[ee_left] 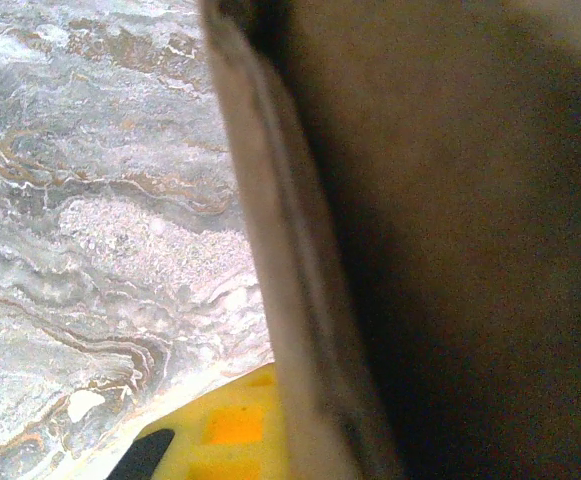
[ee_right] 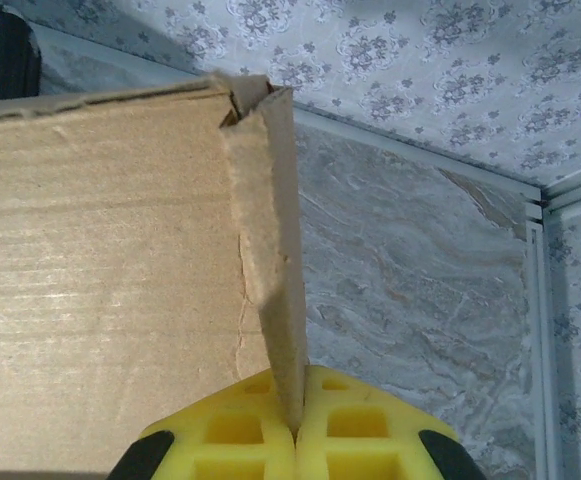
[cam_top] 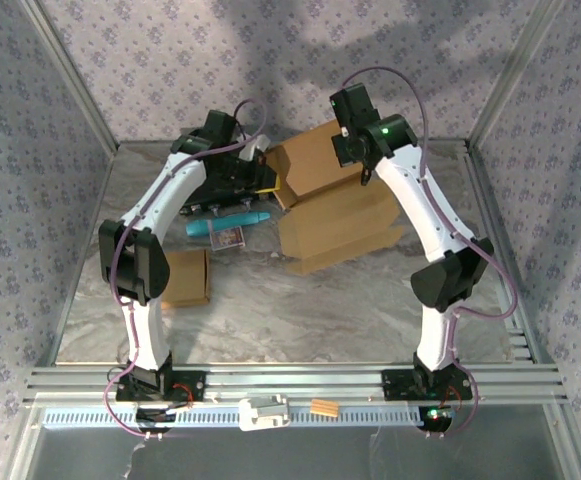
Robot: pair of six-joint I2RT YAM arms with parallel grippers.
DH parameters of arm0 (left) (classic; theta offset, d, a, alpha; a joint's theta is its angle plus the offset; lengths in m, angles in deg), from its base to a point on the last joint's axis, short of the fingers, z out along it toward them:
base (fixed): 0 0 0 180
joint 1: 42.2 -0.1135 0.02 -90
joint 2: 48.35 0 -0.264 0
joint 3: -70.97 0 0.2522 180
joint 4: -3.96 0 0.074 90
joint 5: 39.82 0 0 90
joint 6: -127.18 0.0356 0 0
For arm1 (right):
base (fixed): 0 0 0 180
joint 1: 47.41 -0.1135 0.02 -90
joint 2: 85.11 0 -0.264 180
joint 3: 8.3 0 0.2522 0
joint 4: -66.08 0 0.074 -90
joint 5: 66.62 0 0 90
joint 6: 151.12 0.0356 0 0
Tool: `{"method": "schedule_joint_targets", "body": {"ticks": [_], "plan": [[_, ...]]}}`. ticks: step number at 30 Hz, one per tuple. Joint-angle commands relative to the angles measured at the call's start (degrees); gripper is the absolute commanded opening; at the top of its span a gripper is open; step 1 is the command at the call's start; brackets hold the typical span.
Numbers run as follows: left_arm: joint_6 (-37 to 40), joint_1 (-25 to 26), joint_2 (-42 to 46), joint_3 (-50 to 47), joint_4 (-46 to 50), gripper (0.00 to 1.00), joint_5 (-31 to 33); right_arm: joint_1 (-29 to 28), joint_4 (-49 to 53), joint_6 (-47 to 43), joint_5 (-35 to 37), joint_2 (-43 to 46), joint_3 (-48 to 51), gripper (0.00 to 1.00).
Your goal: Fold the paper box
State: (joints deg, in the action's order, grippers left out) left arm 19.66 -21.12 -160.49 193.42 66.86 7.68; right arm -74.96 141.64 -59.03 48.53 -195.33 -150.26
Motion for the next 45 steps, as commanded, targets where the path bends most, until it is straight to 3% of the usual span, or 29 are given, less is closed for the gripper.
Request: {"method": "schedule_joint_targets", "body": {"ticks": [1, 11, 19, 22, 25, 30, 40, 45], "plan": [[-2.1, 0.7, 1.5, 2.7, 1.7, 0.0, 0.1, 0.6, 2.5, 1.1, 4.2, -1.3, -1.9, 0.0], [-2.2, 1.5, 1.6, 5.2, 3.1, 0.0, 0.4, 4.8, 3.9, 5.3, -11.6, -1.5, -1.5, 0.09], [-2.6, 1.5, 1.3, 5.8, 2.9, 0.0, 0.8, 4.6, 4.7, 3.8, -3.9, -2.4, -1.3, 0.12], [-3.1, 1.6, 0.9, 6.1, 3.3, 0.0, 1.4, 3.2, 5.9, 4.2, 3.6, -3.2, -2.8, 0.0], [-4.0, 1.7, 0.8, 6.1, 3.2, 0.0, 3.0, 1.5, 6.2, 5.5, 9.3, -3.4, -3.1, 0.0], [-6.2, 2.1, 0.3, 5.0, 3.1, 0.0, 8.3, 0.6, 8.8, 10.5, 7.3, -3.7, -2.0, 0.0], [-12.1, 6.8, -0.1, -4.6, -2.3, 0.07, 23.5, 0.3, 0.7, 16.2, 2.7, 5.0, 20.2, 0.0], [-15.3, 8.4, -0.4, -12.7, -9.8, 0.08, 24.3, 0.0, -2.7, 18.8, 0.7, 8.1, 30.9, 0.0]]}}
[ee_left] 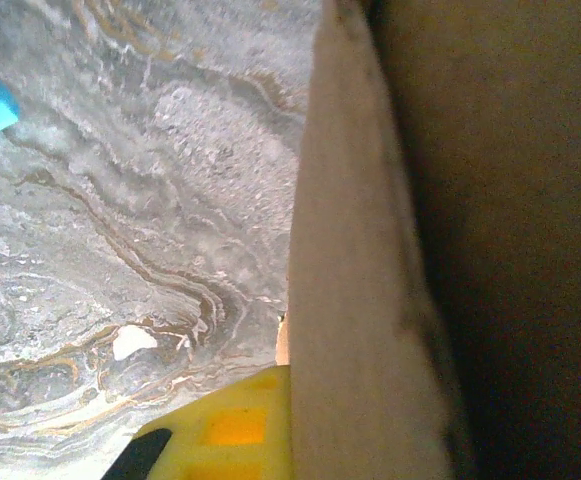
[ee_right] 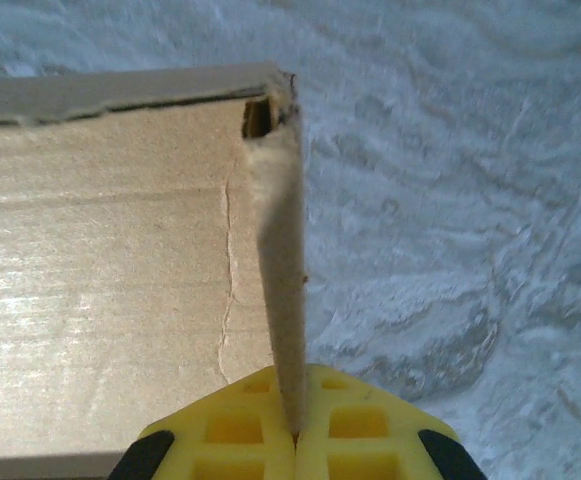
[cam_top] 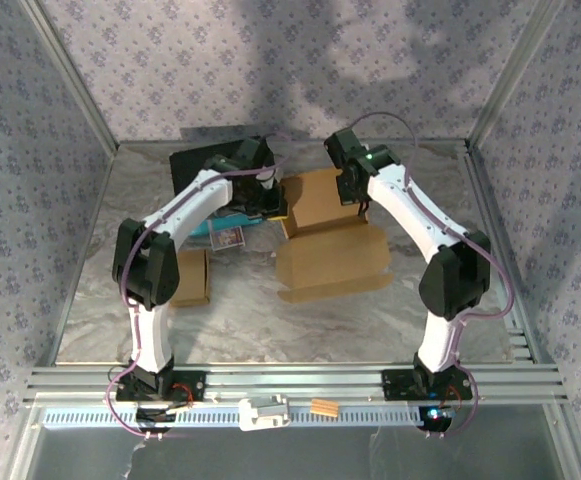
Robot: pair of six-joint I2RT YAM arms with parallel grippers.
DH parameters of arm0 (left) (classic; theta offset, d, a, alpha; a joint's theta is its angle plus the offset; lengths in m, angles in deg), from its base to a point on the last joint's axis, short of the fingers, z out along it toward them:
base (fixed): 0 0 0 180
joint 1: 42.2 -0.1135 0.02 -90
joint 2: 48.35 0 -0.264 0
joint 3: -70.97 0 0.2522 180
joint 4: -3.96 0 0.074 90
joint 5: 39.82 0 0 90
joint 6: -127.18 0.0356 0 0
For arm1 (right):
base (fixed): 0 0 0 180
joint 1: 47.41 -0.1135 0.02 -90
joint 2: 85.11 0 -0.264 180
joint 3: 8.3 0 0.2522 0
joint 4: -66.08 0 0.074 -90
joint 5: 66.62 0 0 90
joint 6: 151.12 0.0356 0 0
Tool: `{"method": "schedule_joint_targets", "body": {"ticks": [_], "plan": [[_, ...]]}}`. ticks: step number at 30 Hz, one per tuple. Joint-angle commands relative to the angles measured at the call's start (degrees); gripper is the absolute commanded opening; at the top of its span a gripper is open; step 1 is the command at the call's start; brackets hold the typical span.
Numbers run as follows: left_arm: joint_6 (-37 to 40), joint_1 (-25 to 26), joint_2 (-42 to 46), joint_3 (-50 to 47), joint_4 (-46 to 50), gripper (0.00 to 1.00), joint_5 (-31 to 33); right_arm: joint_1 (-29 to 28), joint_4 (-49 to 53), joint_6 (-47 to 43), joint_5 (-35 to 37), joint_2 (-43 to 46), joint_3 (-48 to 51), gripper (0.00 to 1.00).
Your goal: Fold the paper box
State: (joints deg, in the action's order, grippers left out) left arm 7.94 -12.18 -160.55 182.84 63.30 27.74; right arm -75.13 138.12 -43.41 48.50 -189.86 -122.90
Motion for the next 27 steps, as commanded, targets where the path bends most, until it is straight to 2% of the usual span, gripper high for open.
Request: {"method": "schedule_joint_targets", "body": {"ticks": [1, 10, 27], "plan": [[-4.4, -0.2, -0.9, -3.4, -6.4, 0.08, 3.5, 0.2, 0.3, 3.3, 0.4, 3.1, 5.5, 0.0], [-8.2, 1.7, -2.7, -13.3, -18.2, 0.13, 3.1, -0.6, -4.7, 3.1, 0.5, 6.2, 17.5, 0.0], [-6.8, 1.4, -6.9, -13.9, -23.9, 0.23, 1.8, -2.0, -5.7, 1.4, 1.1, 5.8, 18.7, 0.0]]}}
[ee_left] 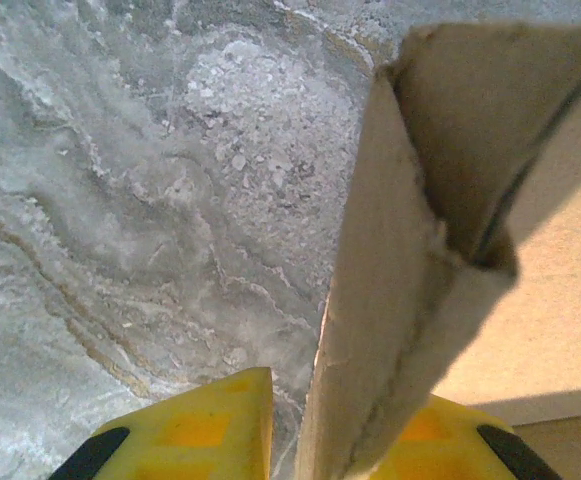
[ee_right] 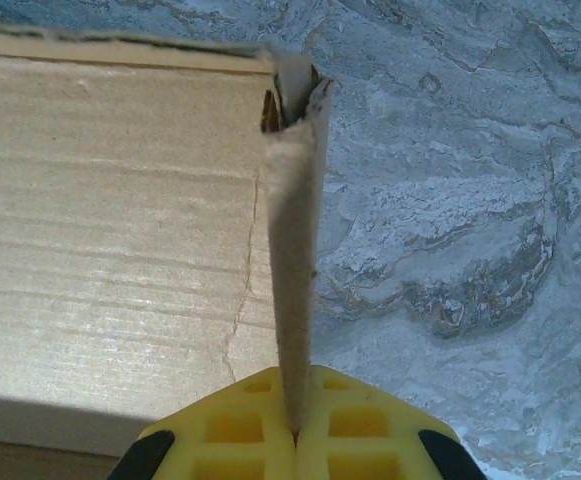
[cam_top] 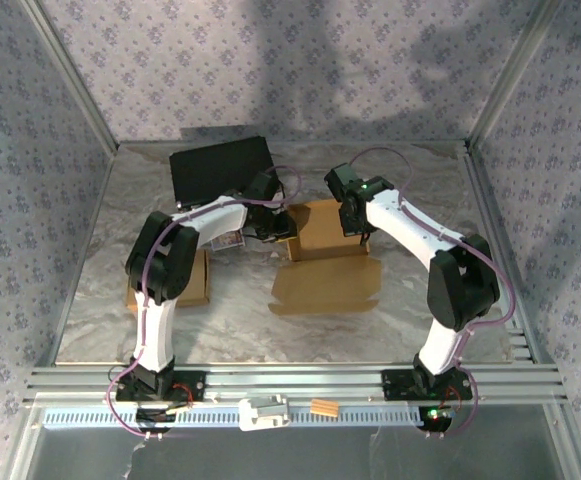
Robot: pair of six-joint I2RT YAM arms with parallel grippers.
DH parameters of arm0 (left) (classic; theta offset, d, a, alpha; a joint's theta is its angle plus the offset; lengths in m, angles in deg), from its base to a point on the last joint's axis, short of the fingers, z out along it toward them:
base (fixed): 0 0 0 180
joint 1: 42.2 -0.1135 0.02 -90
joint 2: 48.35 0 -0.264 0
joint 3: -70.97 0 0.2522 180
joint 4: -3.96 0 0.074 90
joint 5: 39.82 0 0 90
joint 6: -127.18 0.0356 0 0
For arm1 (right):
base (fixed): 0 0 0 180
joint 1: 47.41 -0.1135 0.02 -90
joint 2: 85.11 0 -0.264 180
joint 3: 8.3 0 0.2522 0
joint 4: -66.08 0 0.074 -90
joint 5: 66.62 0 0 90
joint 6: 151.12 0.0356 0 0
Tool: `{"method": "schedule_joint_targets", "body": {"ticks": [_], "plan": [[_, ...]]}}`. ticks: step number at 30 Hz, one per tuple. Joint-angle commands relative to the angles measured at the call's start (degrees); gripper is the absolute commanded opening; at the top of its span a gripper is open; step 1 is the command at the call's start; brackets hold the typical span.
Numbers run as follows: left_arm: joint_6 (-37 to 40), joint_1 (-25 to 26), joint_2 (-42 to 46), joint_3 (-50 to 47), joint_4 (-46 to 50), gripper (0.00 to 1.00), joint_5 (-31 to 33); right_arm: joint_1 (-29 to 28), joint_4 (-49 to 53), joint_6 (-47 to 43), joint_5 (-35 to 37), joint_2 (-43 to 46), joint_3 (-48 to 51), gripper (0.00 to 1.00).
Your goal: Fold the paper box
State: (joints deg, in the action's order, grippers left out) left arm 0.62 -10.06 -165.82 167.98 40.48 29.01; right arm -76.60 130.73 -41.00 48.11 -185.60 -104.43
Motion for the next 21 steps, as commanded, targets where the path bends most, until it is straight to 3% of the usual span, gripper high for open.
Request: {"method": "schedule_joint_targets", "body": {"ticks": [1, 11, 18, 21], "plan": [[0.5, -0.7, -1.9, 1.1, -1.2, 0.23, 0.2, -0.5, 1.7, -0.9, 1.6, 1.4, 0.2, 0.0], [1.1, -0.2, -1.3, 1.5, 1.6, 0.14, 2.1, -0.8, 2.4, 0.3, 3.1, 0.9, -0.9, 0.0], [-0.7, 2.9, -0.4, 3.3, 8.7, 0.0, 12.3, -2.4, 1.9, 2.2, 4.3, 1.8, -0.8, 0.0], [-2.6, 5.0, 0.0, 3.4, 10.6, 0.0, 17.8, -2.7, 2.0, 2.7, 3.8, 1.5, -0.9, 0.0]]}}
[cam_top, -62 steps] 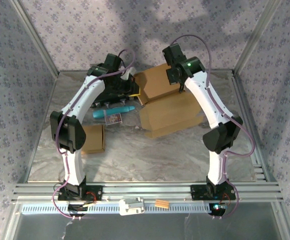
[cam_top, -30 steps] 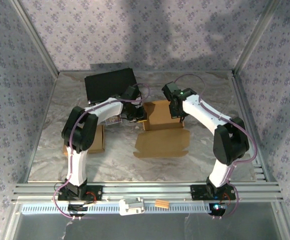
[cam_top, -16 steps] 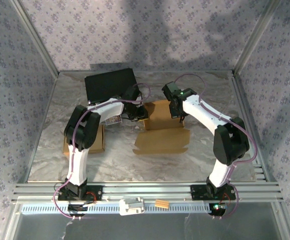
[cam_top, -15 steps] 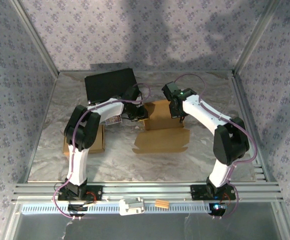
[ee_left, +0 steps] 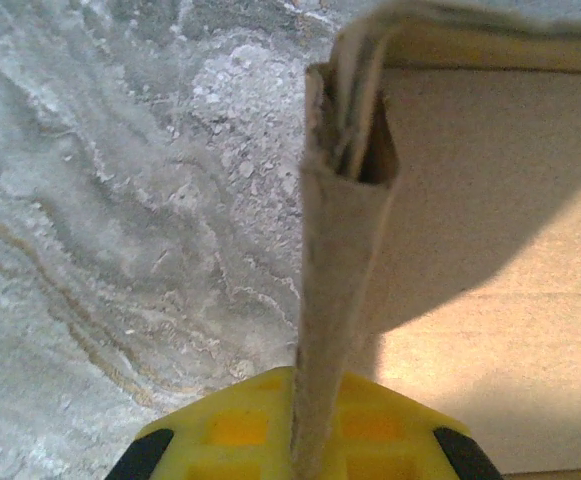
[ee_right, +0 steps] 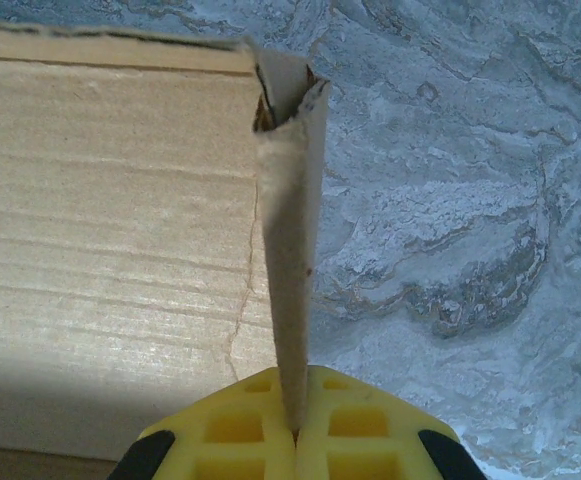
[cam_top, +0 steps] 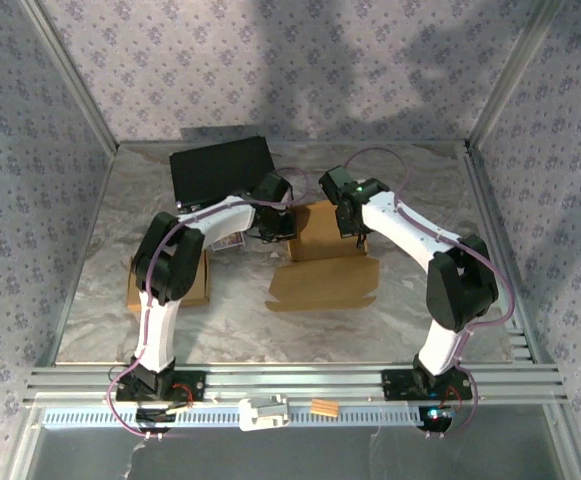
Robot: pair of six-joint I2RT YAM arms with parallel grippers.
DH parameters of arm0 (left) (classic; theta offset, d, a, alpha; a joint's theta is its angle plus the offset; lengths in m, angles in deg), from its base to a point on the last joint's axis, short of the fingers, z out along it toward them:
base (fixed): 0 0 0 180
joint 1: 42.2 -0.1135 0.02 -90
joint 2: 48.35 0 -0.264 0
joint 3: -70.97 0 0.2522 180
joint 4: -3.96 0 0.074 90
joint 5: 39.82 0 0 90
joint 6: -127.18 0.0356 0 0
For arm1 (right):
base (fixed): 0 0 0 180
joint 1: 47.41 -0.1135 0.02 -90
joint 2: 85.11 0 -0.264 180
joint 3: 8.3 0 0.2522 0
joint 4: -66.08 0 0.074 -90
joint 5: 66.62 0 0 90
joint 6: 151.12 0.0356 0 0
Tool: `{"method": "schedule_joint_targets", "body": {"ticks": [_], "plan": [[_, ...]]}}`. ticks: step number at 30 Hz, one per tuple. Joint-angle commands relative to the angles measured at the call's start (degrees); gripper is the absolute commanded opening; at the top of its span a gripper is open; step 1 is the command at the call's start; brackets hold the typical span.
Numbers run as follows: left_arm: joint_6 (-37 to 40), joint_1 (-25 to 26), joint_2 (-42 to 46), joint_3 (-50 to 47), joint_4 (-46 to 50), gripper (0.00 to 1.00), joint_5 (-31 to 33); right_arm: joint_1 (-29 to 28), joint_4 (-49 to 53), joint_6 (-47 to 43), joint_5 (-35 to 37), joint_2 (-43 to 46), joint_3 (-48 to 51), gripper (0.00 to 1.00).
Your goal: Fold the paper box
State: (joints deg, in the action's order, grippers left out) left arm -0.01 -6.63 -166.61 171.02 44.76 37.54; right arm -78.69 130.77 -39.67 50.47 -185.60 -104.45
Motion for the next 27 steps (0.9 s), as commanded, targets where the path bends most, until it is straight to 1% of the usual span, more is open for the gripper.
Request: {"method": "schedule_joint_targets", "body": {"ticks": [1, 3, 5, 10, 12, 15, 16, 17, 18, 19, 22, 25, 27], "plan": [[-2.4, 2.0, 0.9, 0.3, 6.4, 0.0, 10.1, -0.5, 2.0, 1.4, 1.2, 1.4, -0.9, 0.0], [-3.1, 3.0, 0.8, 0.8, 7.1, 0.0, 12.0, -0.6, 1.9, 1.3, 0.7, 1.2, -0.9, 0.0], [-3.3, 3.3, 0.5, 1.5, 7.8, 0.0, 12.3, -0.5, 1.8, 1.1, 0.3, 1.1, -0.8, 0.0], [-2.5, 2.9, 0.7, 2.7, 8.1, 0.17, 10.4, 0.3, 1.5, 0.4, -0.8, 1.2, -0.4, 0.0], [-2.2, 2.2, 0.9, 2.6, 7.6, 0.19, 8.4, 0.9, 1.3, 0.1, -1.2, 1.2, -0.1, 0.0], [-1.7, 1.8, 0.9, 2.5, 7.4, 0.19, 6.6, 1.4, 0.9, -0.2, -1.8, 1.3, 0.2, 0.0], [-1.6, 1.8, 0.9, 2.6, 7.4, 0.19, 6.1, 1.4, 0.9, -0.3, -1.9, 1.3, 0.3, 0.0], [-1.4, 1.7, 0.8, 2.6, 7.6, 0.15, 5.8, 1.5, 0.9, -0.3, -2.0, 1.3, 0.3, 0.0], [-1.3, 1.8, 0.8, 2.6, 7.7, 0.06, 5.7, 1.5, 0.9, -0.3, -2.0, 1.3, 0.3, 0.0], [-1.4, 1.8, 0.8, 2.6, 7.9, 0.01, 6.1, 1.6, 0.9, -0.2, -2.0, 1.3, 0.4, 0.0], [-2.0, 2.0, 1.0, 2.6, 8.7, 0.0, 7.7, 1.4, 1.2, 0.2, -1.8, 1.2, 0.5, 0.0], [-2.7, 2.7, 1.2, 3.8, 11.1, 0.0, 11.0, 1.4, 1.7, 0.8, -1.2, 1.2, 0.4, 0.0], [-3.2, 3.0, 1.5, 3.6, 11.0, 0.0, 11.3, 1.3, 1.9, 1.0, -1.0, 1.2, 0.6, 0.0]]}}
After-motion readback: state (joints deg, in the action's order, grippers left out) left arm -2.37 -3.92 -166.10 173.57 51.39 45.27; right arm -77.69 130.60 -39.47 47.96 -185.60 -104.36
